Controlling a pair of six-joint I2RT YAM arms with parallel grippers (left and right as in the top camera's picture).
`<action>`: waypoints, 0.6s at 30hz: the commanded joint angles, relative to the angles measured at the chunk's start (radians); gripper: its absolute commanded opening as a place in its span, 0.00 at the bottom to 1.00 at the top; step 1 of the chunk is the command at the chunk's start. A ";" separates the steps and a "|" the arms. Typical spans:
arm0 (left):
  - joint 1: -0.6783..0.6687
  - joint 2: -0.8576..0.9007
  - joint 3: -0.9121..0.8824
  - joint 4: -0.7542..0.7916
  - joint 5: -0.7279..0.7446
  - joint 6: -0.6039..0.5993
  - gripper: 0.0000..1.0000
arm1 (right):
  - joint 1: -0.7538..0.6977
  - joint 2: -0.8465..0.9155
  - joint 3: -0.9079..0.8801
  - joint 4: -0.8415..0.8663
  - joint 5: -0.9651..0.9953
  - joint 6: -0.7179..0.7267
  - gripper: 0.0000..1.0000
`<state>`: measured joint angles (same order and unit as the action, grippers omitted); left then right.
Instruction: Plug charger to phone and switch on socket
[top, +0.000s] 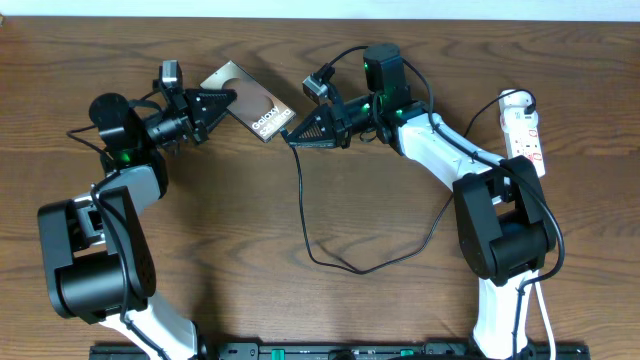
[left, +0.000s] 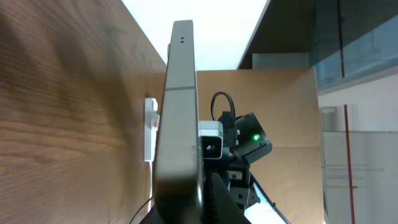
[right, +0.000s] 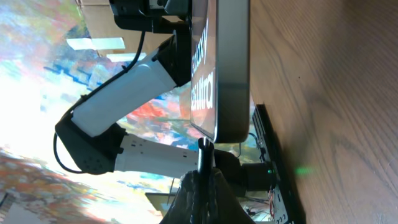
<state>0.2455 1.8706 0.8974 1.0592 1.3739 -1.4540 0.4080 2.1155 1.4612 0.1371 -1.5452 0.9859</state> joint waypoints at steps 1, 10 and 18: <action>0.005 -0.003 0.040 0.013 0.107 0.071 0.07 | 0.006 -0.016 0.002 0.009 -0.018 -0.022 0.01; 0.027 -0.003 0.057 0.013 0.186 0.098 0.07 | 0.033 -0.016 0.002 0.010 -0.018 -0.026 0.01; 0.039 -0.003 0.061 0.013 0.198 0.104 0.07 | 0.055 -0.016 0.002 0.009 -0.018 -0.045 0.01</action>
<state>0.2893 1.8706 0.9314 1.0592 1.5070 -1.3861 0.4484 2.1155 1.4609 0.1387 -1.5497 0.9760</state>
